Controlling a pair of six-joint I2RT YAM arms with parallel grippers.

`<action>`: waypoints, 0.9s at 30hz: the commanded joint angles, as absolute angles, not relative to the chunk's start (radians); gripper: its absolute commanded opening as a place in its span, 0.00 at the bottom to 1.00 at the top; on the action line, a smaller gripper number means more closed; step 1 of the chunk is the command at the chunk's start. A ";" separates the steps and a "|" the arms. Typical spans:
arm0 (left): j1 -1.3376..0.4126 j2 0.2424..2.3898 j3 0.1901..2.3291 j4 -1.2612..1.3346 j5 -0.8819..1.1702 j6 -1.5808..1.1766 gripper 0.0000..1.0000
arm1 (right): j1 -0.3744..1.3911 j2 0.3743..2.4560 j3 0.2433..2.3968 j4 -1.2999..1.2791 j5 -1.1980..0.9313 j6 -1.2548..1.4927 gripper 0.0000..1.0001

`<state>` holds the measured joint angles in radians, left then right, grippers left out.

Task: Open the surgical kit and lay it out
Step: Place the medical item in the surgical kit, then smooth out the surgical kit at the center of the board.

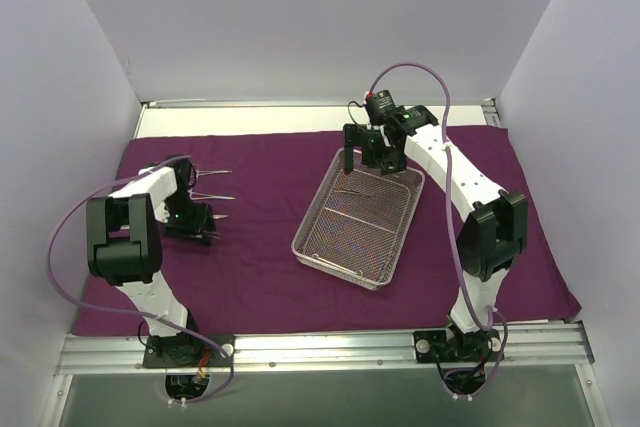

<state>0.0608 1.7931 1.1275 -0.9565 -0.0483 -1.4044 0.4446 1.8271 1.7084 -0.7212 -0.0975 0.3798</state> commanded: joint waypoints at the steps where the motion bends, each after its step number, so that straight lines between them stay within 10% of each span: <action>1: 0.060 1.727 1.186 -0.994 -0.037 -1.384 0.58 | 0.437 1.827 1.713 -0.733 -0.109 0.374 1.00; 27: 0.199 1.650 1.440 -0.959 -0.460 -0.574 0.78 | 0.706 2.186 2.141 -0.663 -0.047 0.342 0.96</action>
<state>0.1486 1.6386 1.4033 -0.9962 -0.3882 -0.7258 0.6983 2.1132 2.0853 -0.6559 -0.0566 0.3462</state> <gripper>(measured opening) 0.775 0.966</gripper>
